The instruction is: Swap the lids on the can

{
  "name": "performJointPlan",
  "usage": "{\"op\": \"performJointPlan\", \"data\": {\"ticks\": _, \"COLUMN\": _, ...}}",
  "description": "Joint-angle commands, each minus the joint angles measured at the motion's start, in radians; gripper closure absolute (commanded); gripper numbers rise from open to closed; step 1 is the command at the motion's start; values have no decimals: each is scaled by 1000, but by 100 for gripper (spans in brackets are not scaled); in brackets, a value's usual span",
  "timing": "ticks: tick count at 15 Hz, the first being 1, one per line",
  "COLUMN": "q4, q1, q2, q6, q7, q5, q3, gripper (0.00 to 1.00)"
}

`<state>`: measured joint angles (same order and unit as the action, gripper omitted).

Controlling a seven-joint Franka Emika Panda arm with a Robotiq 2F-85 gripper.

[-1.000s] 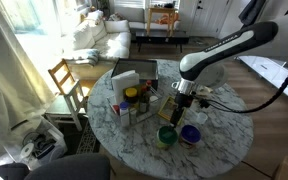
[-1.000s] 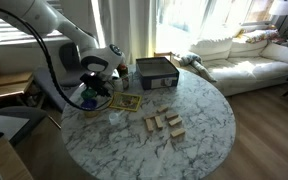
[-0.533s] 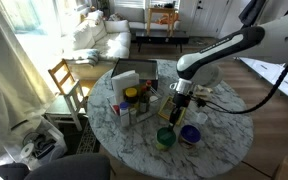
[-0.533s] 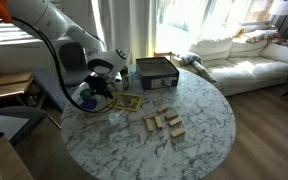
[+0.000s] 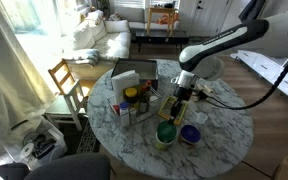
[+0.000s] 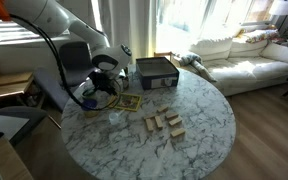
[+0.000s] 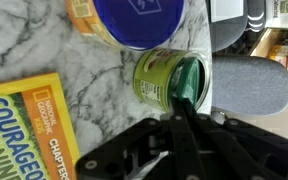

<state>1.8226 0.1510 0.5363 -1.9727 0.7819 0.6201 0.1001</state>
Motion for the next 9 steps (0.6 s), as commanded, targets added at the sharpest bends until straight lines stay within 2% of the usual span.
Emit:
{"op": "performJointPlan", "data": {"ticks": 1, "q4": 33, "q1": 48, "q2": -68, "q6": 14, "q7": 55, "q5": 54, "q3": 4, "gripper": 99}}
{"op": "performJointPlan", "data": {"ticks": 3, "q4": 76, "q1": 78, "q2": -123, "q6": -10, "q7": 90, "q5": 131, "q3": 0, "gripper": 99}}
{"op": "performJointPlan", "data": {"ticks": 4, "q4": 2, "q1": 30, "q2": -52, "q6": 5, "q7": 38, "q5": 67, "q3": -14, "gripper": 96}}
{"op": "performJointPlan", "data": {"ticks": 8, "q4": 36, "q1": 54, "q2": -106, "q6": 7, "q7": 64, "q5": 113, "q3": -27, "gripper": 96}}
{"op": "performJointPlan", "data": {"ticks": 9, "q4": 40, "q1": 53, "q2": -108, "q6": 7, "q7": 65, "q5": 114, "q3": -27, "gripper": 99}}
